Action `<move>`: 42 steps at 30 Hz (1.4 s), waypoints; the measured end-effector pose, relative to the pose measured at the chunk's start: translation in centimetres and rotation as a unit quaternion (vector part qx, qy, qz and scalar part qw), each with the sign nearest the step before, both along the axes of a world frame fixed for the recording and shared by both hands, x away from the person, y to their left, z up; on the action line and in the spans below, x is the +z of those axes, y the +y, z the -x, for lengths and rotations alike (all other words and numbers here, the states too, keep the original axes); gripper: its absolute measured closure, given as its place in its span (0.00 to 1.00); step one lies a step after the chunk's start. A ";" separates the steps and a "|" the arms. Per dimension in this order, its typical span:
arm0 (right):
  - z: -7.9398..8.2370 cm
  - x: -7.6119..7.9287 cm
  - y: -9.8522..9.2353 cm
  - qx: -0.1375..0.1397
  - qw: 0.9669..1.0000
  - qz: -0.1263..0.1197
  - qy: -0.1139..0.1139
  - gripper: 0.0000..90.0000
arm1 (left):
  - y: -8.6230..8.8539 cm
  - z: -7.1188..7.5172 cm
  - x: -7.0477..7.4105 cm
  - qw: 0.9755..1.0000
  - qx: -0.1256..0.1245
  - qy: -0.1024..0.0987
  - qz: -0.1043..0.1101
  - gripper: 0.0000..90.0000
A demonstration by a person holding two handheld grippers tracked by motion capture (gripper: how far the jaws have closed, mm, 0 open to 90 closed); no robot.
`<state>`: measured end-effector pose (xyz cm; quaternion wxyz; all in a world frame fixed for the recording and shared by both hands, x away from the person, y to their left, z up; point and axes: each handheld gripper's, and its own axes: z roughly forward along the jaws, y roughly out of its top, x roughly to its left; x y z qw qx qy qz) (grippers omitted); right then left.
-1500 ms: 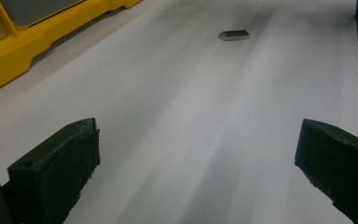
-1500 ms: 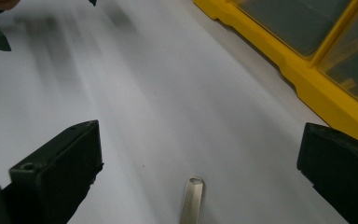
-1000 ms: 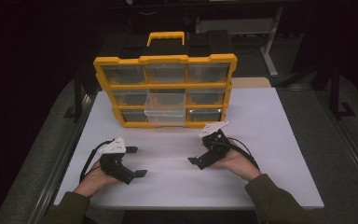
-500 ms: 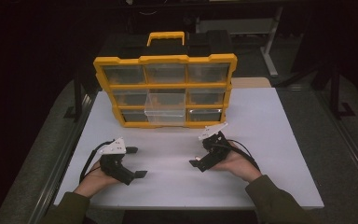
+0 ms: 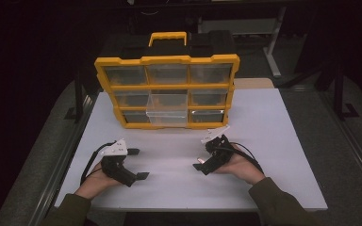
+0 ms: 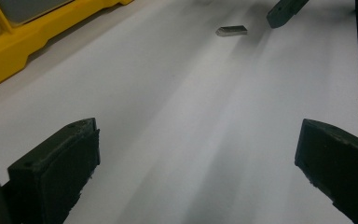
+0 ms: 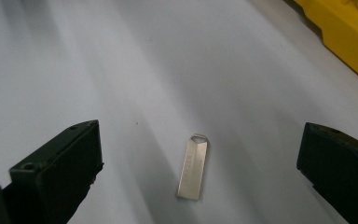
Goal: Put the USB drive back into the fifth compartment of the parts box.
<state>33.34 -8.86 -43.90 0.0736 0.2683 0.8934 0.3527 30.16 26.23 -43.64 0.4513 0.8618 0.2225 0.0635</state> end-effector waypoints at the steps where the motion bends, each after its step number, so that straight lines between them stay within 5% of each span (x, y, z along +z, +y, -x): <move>1: 0.0 0.0 0.0 0.000 1.000 0.001 0.002 0.00 | 0.0 0.0 0.0 1.000 0.000 0.000 0.000 0.00; 7: 0.1 -0.4 0.1 0.001 1.000 0.011 0.003 0.00 | 0.0 0.0 0.0 1.000 0.000 0.001 0.000 0.00; 19: 0.1 -0.5 -0.2 0.002 1.000 0.014 0.003 0.16 | 0.0 0.0 0.0 1.000 0.000 0.000 -0.001 0.00; 42: 0.1 -0.5 0.0 0.008 1.000 0.010 0.005 0.61 | 0.0 0.0 0.0 1.000 0.001 0.000 -0.002 0.00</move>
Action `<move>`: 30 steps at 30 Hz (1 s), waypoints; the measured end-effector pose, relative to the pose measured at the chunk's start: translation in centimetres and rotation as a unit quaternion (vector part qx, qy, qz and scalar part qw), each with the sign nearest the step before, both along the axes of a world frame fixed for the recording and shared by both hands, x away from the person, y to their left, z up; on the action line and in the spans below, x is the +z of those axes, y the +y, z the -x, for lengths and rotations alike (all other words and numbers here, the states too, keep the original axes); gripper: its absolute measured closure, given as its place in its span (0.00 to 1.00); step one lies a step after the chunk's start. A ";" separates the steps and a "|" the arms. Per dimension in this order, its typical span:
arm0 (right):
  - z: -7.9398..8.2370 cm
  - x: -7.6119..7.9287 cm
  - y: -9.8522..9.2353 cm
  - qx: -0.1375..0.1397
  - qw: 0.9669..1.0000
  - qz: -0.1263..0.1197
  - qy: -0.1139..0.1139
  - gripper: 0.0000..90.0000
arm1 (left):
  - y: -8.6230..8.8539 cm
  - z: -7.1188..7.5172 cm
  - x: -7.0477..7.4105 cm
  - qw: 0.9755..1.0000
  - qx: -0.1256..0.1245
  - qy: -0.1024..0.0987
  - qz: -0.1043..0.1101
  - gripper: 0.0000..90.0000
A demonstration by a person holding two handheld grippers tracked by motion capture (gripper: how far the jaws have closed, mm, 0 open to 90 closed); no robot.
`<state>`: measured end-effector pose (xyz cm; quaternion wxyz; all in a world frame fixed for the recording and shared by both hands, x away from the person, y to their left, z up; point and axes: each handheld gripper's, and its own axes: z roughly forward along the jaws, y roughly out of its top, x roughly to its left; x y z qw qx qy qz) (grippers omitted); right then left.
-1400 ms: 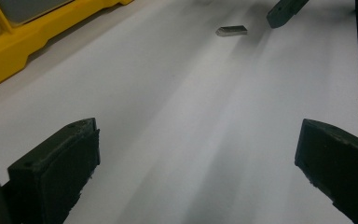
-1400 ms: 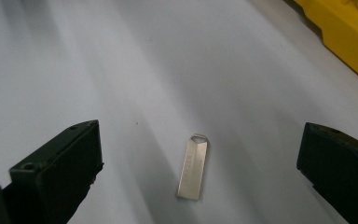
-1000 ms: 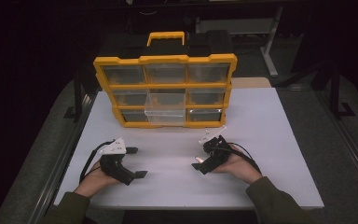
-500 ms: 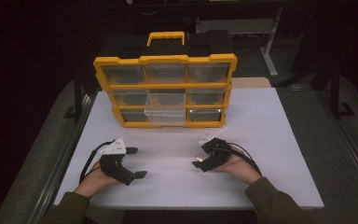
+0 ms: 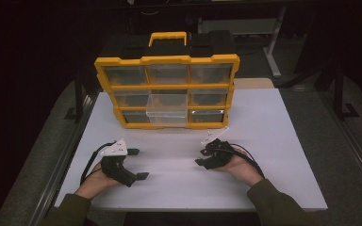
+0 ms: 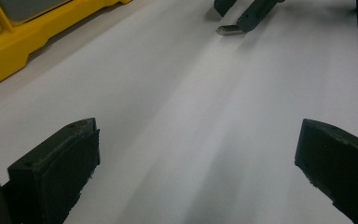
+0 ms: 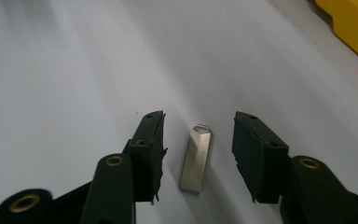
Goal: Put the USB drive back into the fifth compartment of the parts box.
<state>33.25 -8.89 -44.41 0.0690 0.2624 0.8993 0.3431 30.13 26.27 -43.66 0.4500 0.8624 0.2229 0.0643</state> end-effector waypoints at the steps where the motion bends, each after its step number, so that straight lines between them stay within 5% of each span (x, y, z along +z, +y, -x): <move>1: 0.0 0.0 0.0 0.000 1.000 0.002 0.001 0.63 | 0.0 0.0 0.0 1.000 0.000 0.000 0.000 0.00; 14: 0.1 -0.4 0.3 0.007 0.999 0.032 -0.001 0.81 | 0.0 0.0 0.0 1.000 0.000 -0.001 0.000 0.00; 30: 0.2 -0.4 0.4 -0.007 0.999 0.033 0.005 0.87 | 0.0 0.0 0.0 1.000 0.000 -0.001 0.001 0.00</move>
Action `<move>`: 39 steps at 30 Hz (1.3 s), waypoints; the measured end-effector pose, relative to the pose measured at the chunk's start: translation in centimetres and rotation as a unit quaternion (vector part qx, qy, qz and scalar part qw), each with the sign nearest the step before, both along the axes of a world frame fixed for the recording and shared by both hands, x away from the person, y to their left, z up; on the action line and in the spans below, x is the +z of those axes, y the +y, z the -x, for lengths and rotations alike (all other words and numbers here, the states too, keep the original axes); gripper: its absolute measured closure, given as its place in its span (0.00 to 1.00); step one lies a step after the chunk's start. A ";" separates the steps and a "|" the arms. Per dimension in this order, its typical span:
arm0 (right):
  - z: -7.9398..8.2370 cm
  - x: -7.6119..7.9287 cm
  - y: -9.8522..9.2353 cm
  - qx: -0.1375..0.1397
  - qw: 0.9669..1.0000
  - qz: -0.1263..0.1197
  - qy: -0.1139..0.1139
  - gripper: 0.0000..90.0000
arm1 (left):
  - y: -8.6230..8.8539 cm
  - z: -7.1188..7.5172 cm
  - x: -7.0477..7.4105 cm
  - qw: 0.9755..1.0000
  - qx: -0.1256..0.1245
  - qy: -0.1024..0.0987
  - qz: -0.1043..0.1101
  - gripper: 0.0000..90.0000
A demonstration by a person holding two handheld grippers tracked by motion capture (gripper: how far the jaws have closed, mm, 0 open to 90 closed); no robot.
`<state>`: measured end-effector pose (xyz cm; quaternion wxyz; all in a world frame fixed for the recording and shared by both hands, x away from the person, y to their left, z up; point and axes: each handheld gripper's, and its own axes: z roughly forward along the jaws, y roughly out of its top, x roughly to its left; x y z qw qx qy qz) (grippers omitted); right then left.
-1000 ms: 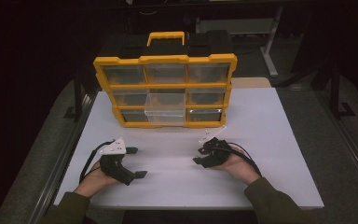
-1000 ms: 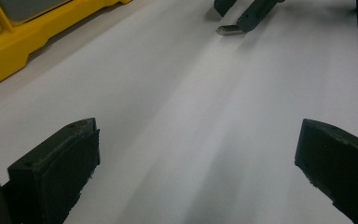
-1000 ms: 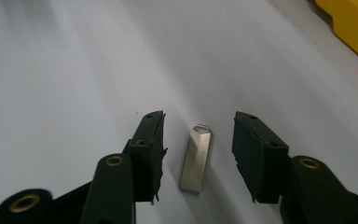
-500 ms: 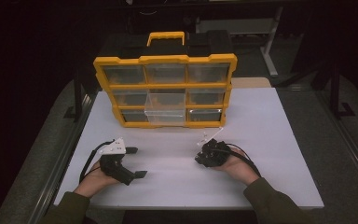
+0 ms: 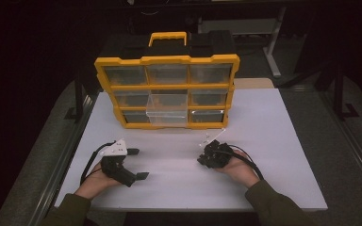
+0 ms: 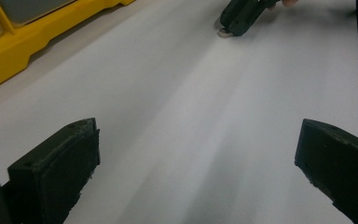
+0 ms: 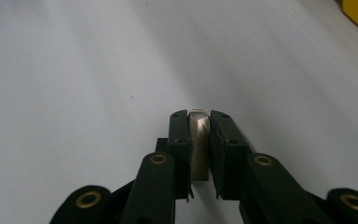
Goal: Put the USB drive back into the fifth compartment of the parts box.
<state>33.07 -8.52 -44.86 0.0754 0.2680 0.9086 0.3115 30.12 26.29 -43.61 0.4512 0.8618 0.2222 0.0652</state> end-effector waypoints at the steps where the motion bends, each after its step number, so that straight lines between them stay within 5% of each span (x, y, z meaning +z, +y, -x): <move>1: 0.0 0.0 0.0 -0.001 1.000 -0.001 0.001 0.87 | 0.0 0.0 0.0 1.000 0.000 0.000 0.000 0.00; 20: -0.5 1.4 -0.8 -0.004 1.000 -0.024 0.010 0.87 | 0.0 -0.1 -0.1 1.000 -0.001 0.003 -0.001 0.00; 39: -1.0 4.3 -1.2 0.013 0.999 -0.037 0.001 0.87 | 0.0 -0.1 -0.1 1.000 -0.002 0.005 -0.003 0.00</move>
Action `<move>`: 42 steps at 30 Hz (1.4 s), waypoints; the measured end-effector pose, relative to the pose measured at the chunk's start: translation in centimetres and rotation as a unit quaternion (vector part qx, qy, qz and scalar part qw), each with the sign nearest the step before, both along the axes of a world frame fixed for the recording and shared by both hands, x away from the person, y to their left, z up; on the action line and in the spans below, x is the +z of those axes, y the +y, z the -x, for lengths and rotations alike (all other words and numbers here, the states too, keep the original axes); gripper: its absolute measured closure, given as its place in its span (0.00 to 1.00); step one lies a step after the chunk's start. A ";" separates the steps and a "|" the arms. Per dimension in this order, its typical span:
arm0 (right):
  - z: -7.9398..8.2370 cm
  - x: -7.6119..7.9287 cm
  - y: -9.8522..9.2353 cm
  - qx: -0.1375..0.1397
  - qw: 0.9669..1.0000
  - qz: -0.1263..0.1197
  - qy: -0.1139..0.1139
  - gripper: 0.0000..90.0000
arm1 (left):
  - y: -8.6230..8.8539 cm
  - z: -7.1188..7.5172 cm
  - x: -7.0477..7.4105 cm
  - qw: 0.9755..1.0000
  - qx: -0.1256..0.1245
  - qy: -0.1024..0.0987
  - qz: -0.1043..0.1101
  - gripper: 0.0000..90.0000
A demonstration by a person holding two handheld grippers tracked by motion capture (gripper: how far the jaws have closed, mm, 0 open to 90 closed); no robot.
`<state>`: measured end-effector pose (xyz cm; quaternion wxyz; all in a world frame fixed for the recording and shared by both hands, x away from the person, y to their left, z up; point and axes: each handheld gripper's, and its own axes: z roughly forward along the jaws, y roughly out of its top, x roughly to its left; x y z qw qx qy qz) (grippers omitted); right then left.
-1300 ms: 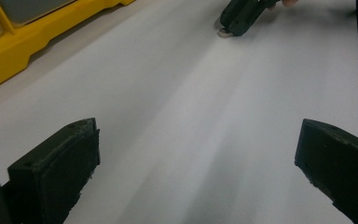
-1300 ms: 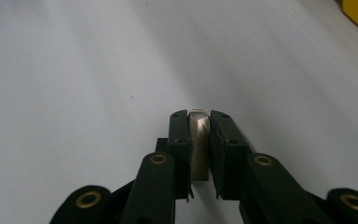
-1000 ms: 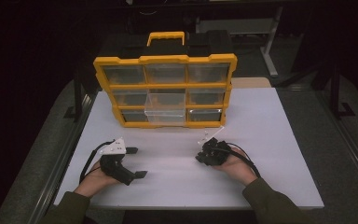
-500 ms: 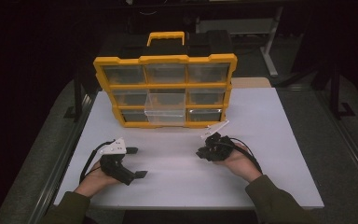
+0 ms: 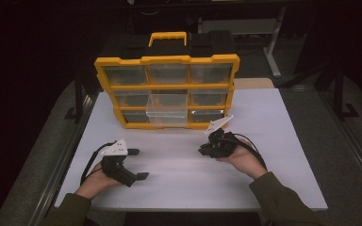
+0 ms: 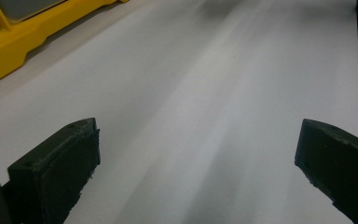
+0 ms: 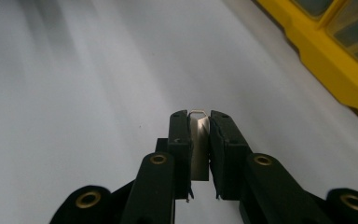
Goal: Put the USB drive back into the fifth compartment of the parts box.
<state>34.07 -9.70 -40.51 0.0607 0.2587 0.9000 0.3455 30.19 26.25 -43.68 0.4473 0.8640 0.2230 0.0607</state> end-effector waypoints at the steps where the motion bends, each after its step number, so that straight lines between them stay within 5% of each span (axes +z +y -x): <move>1: -0.1 0.2 0.0 0.001 1.000 -0.002 -0.002 0.87 | 0.0 0.0 0.0 1.000 0.000 0.001 0.000 0.00; 42: -1.4 8.2 0.5 0.023 0.998 -0.021 -0.049 0.87 | 0.0 0.1 0.0 1.000 -0.001 0.000 0.002 0.00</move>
